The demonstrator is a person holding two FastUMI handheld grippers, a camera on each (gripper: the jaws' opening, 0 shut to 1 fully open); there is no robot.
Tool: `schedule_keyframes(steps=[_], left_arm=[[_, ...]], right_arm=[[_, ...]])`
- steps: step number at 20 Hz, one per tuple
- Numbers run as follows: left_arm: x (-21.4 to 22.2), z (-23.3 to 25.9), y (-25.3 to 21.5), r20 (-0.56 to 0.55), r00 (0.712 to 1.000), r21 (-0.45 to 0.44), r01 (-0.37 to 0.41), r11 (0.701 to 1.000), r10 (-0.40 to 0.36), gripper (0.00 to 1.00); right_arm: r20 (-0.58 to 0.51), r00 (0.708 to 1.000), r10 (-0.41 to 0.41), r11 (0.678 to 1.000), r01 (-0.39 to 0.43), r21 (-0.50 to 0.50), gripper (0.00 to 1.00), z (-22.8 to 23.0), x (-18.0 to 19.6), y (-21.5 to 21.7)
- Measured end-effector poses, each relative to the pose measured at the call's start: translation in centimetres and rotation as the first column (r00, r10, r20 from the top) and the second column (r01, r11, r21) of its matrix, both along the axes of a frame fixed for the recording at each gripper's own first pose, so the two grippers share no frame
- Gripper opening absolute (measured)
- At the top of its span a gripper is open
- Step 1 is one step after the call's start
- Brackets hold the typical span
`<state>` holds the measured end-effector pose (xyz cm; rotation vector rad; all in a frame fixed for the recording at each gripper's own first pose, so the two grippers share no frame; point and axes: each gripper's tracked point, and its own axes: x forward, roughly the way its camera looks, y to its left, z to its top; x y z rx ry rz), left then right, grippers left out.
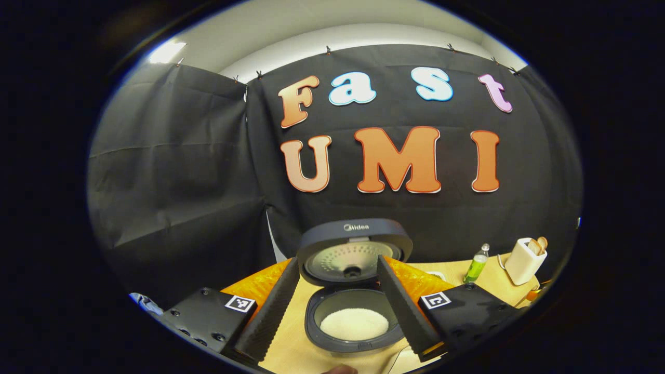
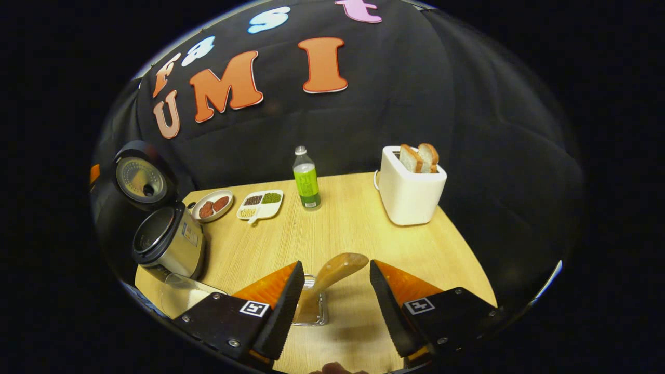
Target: Close the left gripper, press the button to open the rice cooker; take a wooden spoon from the chopstick holder with the right hand, scoop a spoonful of rice and pour it into the rice cooker, then put the wooden spoon back into the chopstick holder.
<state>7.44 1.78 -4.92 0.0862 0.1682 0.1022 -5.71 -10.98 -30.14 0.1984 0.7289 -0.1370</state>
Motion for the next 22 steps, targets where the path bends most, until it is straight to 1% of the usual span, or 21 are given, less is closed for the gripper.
schedule_keyframes(steps=[1, 2, 5, 6, 9, 11, 13, 14, 15, 16, 17, 18, 21, 22], left_arm=[[1.0, 0.7, 0.1, 0.011, 1.000, -0.005, -0.004, 1.000, 0.004, 1.00], [1.9, 1.5, 0.0, 0.021, 1.000, -0.013, -0.005, 1.000, 0.005, 0.93], [5.1, 3.5, 0.5, 0.047, 0.999, -0.046, -0.007, 0.999, 0.009, 0.93], [6.2, 3.5, 0.9, 0.040, 0.999, -0.058, -0.013, 0.998, 0.015, 0.93], [9.7, 3.3, 0.3, -0.005, 1.000, -0.102, 0.007, 0.995, -0.007, 0.93], [12.0, 3.5, -0.7, 0.009, 1.000, -0.086, 0.023, 0.996, -0.022, 0.94], [14.3, 2.0, -1.7, -0.047, 0.999, -0.075, 0.015, 0.997, -0.019, 0.97], [15.0, 0.6, -1.6, -0.092, 0.996, -0.078, -0.007, 0.997, 0.000, 0.99], [15.5, -0.9, -1.5, -0.144, 0.989, -0.100, -0.028, 0.995, 0.013, 1.00], [15.3, -2.4, -1.6, -0.212, 0.977, -0.122, -0.054, 0.991, 0.027, 0.93], [15.7, -2.7, -1.0, -0.214, 0.976, -0.112, -0.062, 0.992, 0.037, 0.97], [15.7, -3.6, -1.4, -0.251, 0.967, -0.128, -0.072, 0.989, 0.038, 1.00], [14.2, -6.3, -0.8, -0.333, 0.941, -0.094, -0.101, 0.990, 0.064, 0.99], [13.1, -7.6, -1.0, -0.366, 0.929, -0.103, -0.105, 0.989, 0.061, 0.99]], right_arm=[[0.020, 1.000, -0.008, 1.000, 0.008, -0.008, 0.80, 1.2, 0.3, -0.3], [0.043, 0.999, -0.013, 1.000, 0.014, -0.015, 0.81, 2.5, 0.5, -0.8], [0.105, 0.994, -0.018, 0.999, 0.024, -0.049, 0.82, 6.8, 0.8, -2.0], [0.128, 0.992, -0.017, 0.998, 0.025, -0.060, 0.82, 8.0, 1.0, -2.0], [0.198, 0.980, -0.008, 0.996, 0.025, -0.081, 0.82, 11.4, 1.4, -1.8], [0.236, 0.972, -0.004, 0.995, 0.026, -0.092, 0.82, 13.0, 1.6, -1.5], [0.254, 0.967, 0.003, 0.994, 0.024, -0.103, 0.82, 13.8, 1.7, -1.1], [0.260, 0.966, 0.007, 0.994, 0.022, -0.110, 0.82, 14.2, 1.6, -1.0], [0.259, 0.966, 0.013, 0.993, 0.017, -0.116, 0.82, 14.3, 1.6, -0.8], [0.260, 0.965, 0.018, 0.993, 0.014, -0.121, 0.82, 14.5, 1.5, -0.7], [0.261, 0.965, 0.020, 0.992, 0.013, -0.127, 0.82, 14.6, 1.6, -0.6], [0.258, 0.966, 0.021, 0.992, 0.013, -0.127, 0.82, 14.5, 1.6, -0.6], [0.242, 0.970, 0.026, 0.994, 0.001, -0.110, 0.82, 14.1, 1.8, 0.5], [0.240, 0.970, 0.034, 0.994, -0.008, -0.107, 0.82, 14.0, 2.0, 0.9]])
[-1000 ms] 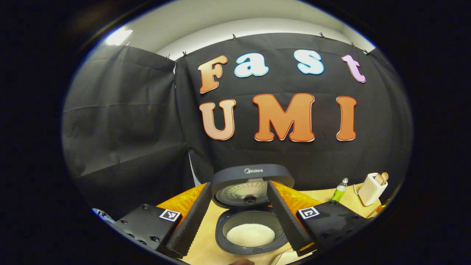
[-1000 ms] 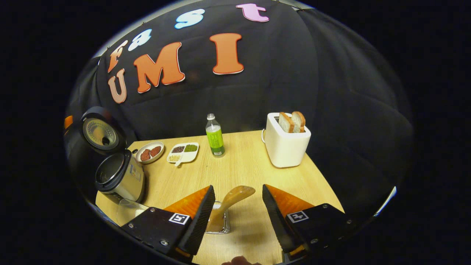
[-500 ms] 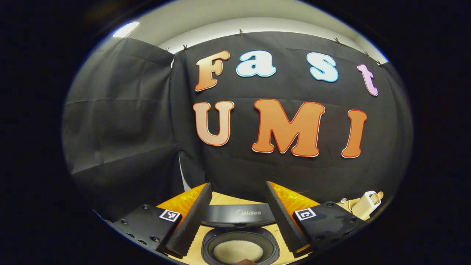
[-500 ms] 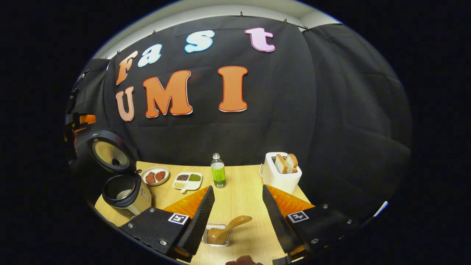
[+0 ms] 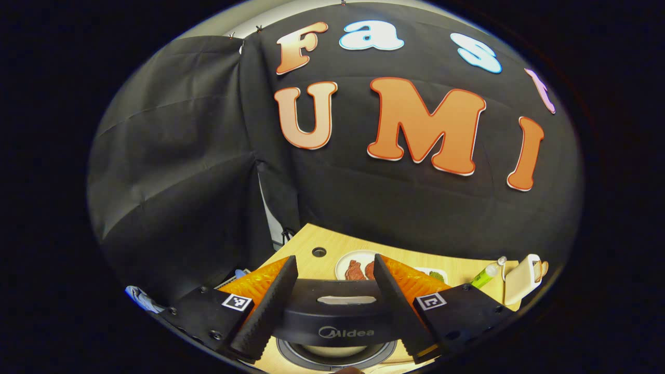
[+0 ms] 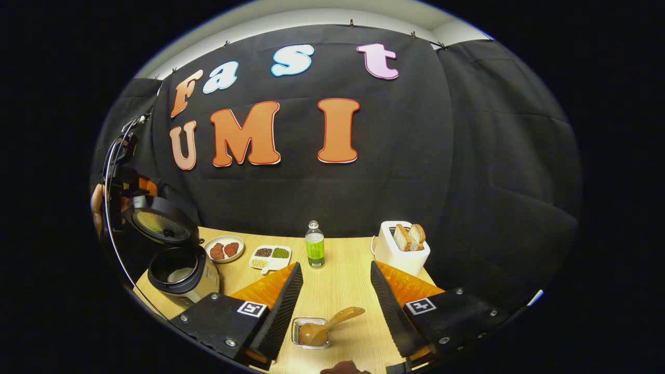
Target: Close the left gripper, press the button to open the rice cooker; take a wooden spoon from the chopstick holder with the right hand, scoop a spoonful of rice and pour it into the rice cooker, then put the wooden spoon back into the chopstick holder.
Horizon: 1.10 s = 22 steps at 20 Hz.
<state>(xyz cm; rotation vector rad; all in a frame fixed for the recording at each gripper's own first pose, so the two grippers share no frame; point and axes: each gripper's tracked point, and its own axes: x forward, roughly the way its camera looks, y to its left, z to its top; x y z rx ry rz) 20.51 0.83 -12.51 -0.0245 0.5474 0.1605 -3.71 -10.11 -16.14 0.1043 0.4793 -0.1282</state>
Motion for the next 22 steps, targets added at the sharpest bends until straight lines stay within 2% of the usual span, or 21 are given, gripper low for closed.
schedule_keyframes(steps=[3, 6, 12, 15, 16, 18, 19, 22], left_arm=[[-3.5, -4.7, -1.4, -0.162, 0.987, -0.048, 0.013, 0.999, -0.021, 0.97], [-5.8, -8.0, -2.1, -0.276, 0.960, -0.024, 0.044, 0.999, -0.049, 1.00], [-9.4, -13.1, -1.5, -0.489, 0.872, -0.071, -0.007, 0.997, -0.029, 0.98], [-9.7, -15.8, -1.8, -0.552, 0.833, -0.067, -0.005, 0.998, -0.033, 0.96], [-9.1, -15.6, -1.7, -0.537, 0.843, -0.057, 0.001, 0.998, -0.032, 0.96], [-9.4, -15.5, -1.7, -0.559, 0.829, -0.056, -0.030, 0.998, -0.006, 0.96], [-9.3, -15.6, -1.6, -0.572, 0.820, -0.056, -0.028, 0.998, -0.009, 1.00], [-9.4, -16.0, -1.7, -0.604, 0.797, -0.068, -0.050, 0.996, -0.001, 0.97]], right_arm=[[-0.004, 1.000, 0.031, 1.000, -0.031, -0.002, 0.82, -0.1, 0.8, 1.2], [0.006, 0.998, 0.064, 0.998, -0.064, 0.009, 0.82, 0.0, 1.7, 2.8], [-0.002, 0.993, 0.118, 0.993, -0.118, -0.009, 0.82, -0.9, 2.0, 4.7], [-0.018, 0.993, 0.120, 0.992, -0.120, -0.026, 0.82, -1.5, 1.6, 4.6], [-0.020, 0.993, 0.120, 0.992, -0.121, -0.025, 0.82, -1.6, 1.5, 4.5], [-0.024, 0.993, 0.116, 0.993, -0.116, -0.024, 0.82, -1.9, 1.4, 4.2], [-0.028, 0.993, 0.115, 0.993, -0.115, -0.024, 0.82, -2.1, 1.3, 4.2], [-0.049, 0.992, 0.118, 0.992, -0.120, -0.028, 0.82, -2.7, 1.2, 3.9]])
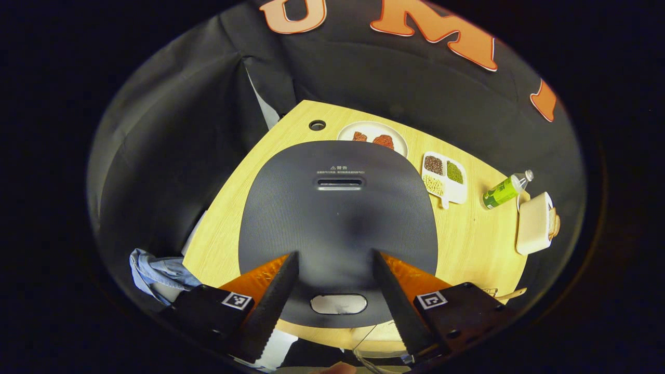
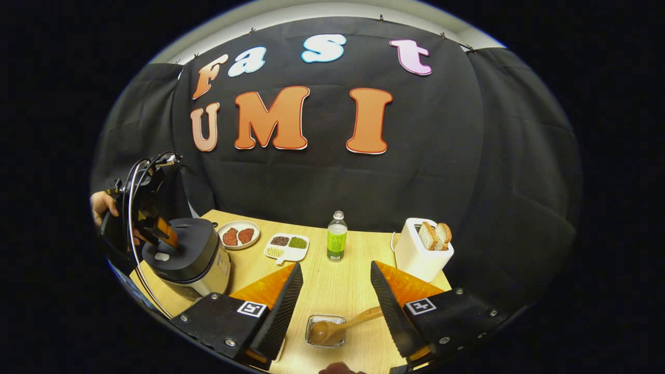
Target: Close the left gripper, press the button to open the rice cooker; take a wooden spoon from the chopstick holder with the right hand, scoop a spoonful of rice and pour it into the rice cooker, then put the wooden spoon back into the chopstick holder.
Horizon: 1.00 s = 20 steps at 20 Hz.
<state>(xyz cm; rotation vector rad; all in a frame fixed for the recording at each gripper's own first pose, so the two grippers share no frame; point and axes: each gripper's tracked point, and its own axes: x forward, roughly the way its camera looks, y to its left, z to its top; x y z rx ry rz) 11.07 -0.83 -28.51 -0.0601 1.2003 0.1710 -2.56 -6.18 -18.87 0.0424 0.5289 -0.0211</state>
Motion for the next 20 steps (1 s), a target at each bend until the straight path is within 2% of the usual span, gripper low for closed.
schedule_keyframes(steps=[4, 7, 10, 13, 14, 16, 20], left_arm=[[0.0, 0.3, -0.1, 0.039, 0.999, 0.010, 0.019, 1.000, -0.020, 0.99], [0.0, 0.9, -0.3, 0.134, 0.990, 0.035, 0.039, 0.999, -0.043, 0.99], [0.4, 0.9, 0.0, 0.257, 0.962, 0.060, 0.081, 0.995, -0.094, 1.00], [-0.1, 1.8, 0.0, 0.363, 0.928, 0.038, 0.079, 0.996, -0.087, 0.95], [-0.2, 2.7, -0.2, 0.405, 0.911, 0.022, 0.075, 0.997, -0.078, 1.00], [-0.1, 5.2, 0.1, 0.504, 0.861, 0.020, 0.076, 0.997, -0.076, 0.94], [-0.1, 11.4, 1.6, 0.691, 0.715, 0.073, 0.072, 0.995, -0.102, 0.98]], right_arm=[[0.004, 1.000, -0.015, 1.000, 0.015, 0.017, 0.82, 0.2, 0.1, -0.3], [0.022, 1.000, -0.014, 0.999, 0.014, 0.032, 0.82, 0.9, 0.3, 0.0], [0.060, 0.998, -0.022, 1.000, 0.022, 0.004, 0.82, 2.1, 0.7, -0.7], [0.094, 0.995, -0.026, 1.000, 0.025, 0.008, 0.82, 3.8, 0.9, -1.0], [0.114, 0.993, -0.027, 1.000, 0.026, 0.012, 0.82, 4.5, 1.0, -0.8], [0.156, 0.987, -0.025, 1.000, 0.024, 0.012, 0.82, 6.1, 1.5, -0.5], [0.229, 0.973, -0.011, 1.000, 0.012, -0.004, 0.82, 9.1, 2.2, 0.5]])
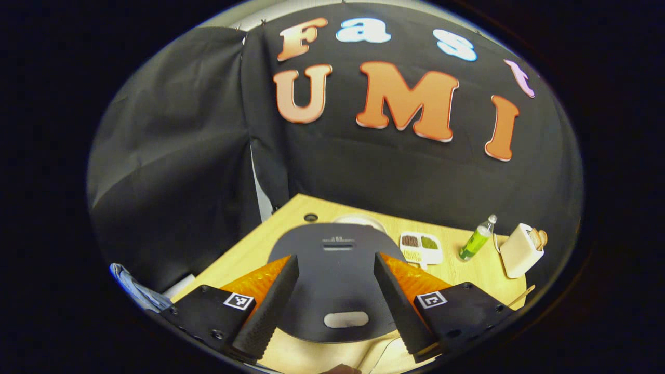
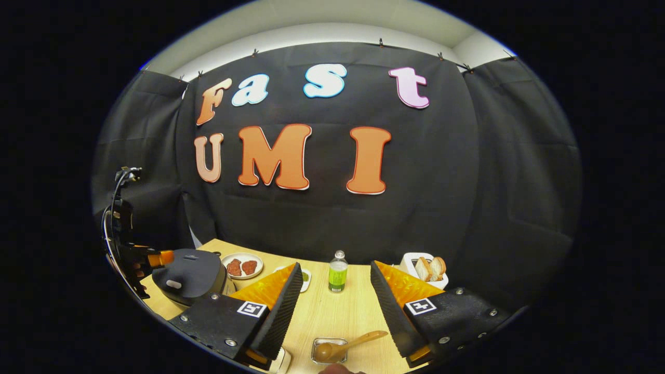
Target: Close the left gripper, press the button to open the rice cooker; take a wooden spoon from the chopstick holder with the right hand, scoop a spoonful of rice and pour it into the rice cooker, then put the wooden spoon back into the chopstick holder.
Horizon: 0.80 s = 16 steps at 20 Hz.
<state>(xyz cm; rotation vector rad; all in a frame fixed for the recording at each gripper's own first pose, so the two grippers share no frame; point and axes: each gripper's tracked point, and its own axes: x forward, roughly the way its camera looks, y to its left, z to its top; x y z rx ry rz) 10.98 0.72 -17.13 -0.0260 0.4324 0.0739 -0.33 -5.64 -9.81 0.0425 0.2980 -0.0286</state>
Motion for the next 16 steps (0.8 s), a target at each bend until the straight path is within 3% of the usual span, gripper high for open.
schedule_keyframes(steps=[4, 5, 9, 10, 16], left_arm=[[-1.2, 7.0, 0.1, 0.214, 0.976, 0.089, 0.016, 0.996, -0.035, 0.95], [-1.7, 8.3, -0.2, 0.242, 0.969, 0.101, 0.018, 0.995, -0.042, 0.99], [-3.3, 13.4, -1.6, 0.362, 0.929, 0.105, 0.046, 0.993, -0.081, 1.00], [-3.9, 14.3, -1.9, 0.389, 0.917, 0.103, 0.054, 0.993, -0.091, 1.00], [-6.1, 17.4, -3.2, 0.474, 0.870, 0.079, 0.111, 0.991, -0.135, 0.97]], right_arm=[[0.087, 0.996, 0.007, 1.000, -0.007, 0.002, 0.82, 3.5, 0.6, 0.8], [0.103, 0.995, 0.006, 1.000, -0.005, -0.003, 0.82, 4.1, 0.8, 0.9], [0.171, 0.985, 0.026, 1.000, -0.025, -0.008, 0.82, 7.0, 0.6, 1.6], [0.195, 0.980, 0.032, 0.999, -0.031, -0.012, 0.87, 7.6, 0.6, 1.9], [0.269, 0.961, 0.058, 0.998, -0.051, -0.031, 0.82, 9.6, 0.4, 3.2]])
